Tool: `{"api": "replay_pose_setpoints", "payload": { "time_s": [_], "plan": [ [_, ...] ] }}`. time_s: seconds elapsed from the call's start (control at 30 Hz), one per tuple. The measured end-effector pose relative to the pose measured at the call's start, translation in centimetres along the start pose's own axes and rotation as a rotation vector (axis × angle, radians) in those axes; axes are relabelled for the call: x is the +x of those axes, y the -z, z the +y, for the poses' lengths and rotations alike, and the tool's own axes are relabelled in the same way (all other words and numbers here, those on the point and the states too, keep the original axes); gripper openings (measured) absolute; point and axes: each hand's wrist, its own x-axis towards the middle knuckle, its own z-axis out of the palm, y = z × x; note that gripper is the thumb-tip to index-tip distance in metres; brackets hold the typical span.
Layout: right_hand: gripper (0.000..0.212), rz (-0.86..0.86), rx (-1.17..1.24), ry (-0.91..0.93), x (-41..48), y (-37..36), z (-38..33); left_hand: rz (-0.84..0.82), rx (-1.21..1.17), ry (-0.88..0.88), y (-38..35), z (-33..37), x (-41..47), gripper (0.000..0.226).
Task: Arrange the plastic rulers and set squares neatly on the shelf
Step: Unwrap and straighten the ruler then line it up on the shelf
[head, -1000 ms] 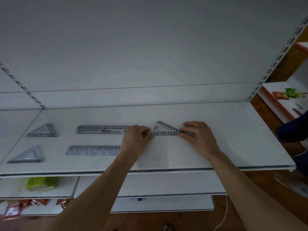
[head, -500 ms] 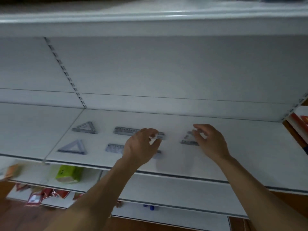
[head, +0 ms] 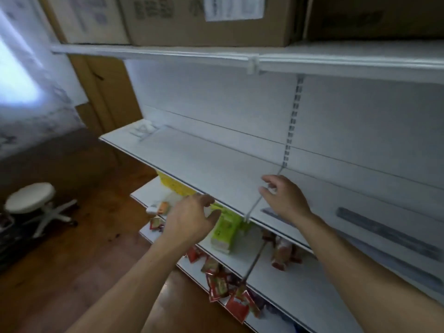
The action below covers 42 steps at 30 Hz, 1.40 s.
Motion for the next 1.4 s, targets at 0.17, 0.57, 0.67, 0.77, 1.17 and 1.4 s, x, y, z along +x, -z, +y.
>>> {"api": "replay_pose_setpoints", "payload": {
  "time_s": [0.17,0.57,0.67,0.77,1.17,1.4],
  "plan": [
    [0.037,-0.112,-0.005,0.134,3.5,-9.0,-10.0,0.061,-0.014,0.163,3.8,-11.2,-1.4,0.045],
    [0.038,-0.273,-0.052,0.249,15.1,-24.0,-20.2,0.094,-0.063,0.366,5.2,-27.1,3.9,0.043],
    [0.038,-0.285,-0.029,0.246,20.0,-28.1,-22.0,0.091,-0.049,0.373,5.0,-31.7,8.4,0.042],
    [0.039,-0.282,-0.013,0.224,25.7,-31.4,-23.7,0.100,-0.030,0.353,5.3,-36.1,13.8,0.040],
    [0.048,-0.320,-0.123,0.120,42.0,-41.5,-27.7,0.021,-0.112,0.219,5.4,-48.6,31.2,0.036],
    [0.075,-0.182,-0.326,-0.195,46.3,-44.7,-27.6,-0.153,-0.194,0.049,4.2,-53.4,41.0,0.038]
  ]
}}
